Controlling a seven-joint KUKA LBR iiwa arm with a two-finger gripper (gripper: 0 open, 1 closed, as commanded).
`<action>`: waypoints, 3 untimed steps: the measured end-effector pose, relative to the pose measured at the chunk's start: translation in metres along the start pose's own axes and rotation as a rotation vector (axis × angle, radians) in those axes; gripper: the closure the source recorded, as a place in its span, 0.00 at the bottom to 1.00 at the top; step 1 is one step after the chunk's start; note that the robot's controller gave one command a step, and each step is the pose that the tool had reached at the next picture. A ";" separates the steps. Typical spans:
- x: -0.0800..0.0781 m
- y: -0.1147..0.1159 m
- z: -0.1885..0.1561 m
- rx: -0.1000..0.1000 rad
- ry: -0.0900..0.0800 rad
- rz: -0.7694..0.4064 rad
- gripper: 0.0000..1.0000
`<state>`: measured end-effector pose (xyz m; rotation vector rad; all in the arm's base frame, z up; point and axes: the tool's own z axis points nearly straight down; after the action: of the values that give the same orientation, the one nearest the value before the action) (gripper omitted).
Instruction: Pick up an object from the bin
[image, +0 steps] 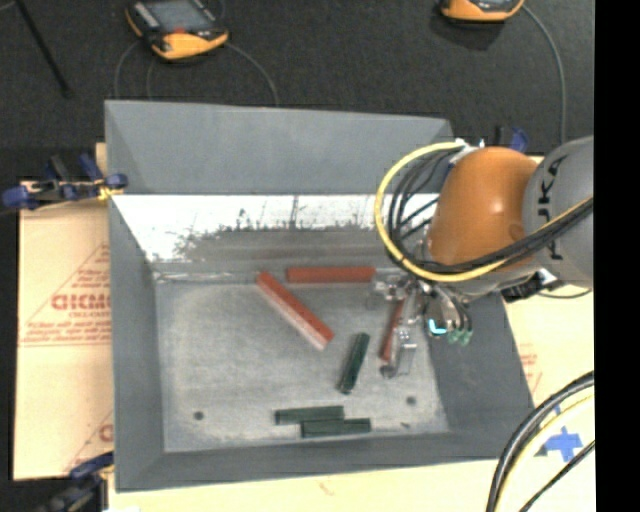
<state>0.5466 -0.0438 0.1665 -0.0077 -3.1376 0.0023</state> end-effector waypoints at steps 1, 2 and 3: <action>-0.002 0.000 -0.004 0.001 -0.008 -0.001 0.00; -0.068 0.074 0.052 0.000 -0.015 -0.046 0.00; -0.063 0.034 0.076 0.000 -0.008 -0.141 0.00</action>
Offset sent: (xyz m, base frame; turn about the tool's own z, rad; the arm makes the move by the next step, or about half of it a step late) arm 0.1048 0.1234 -0.0965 -0.0743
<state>0.6094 -0.0103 0.0897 0.2138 -3.1382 0.0019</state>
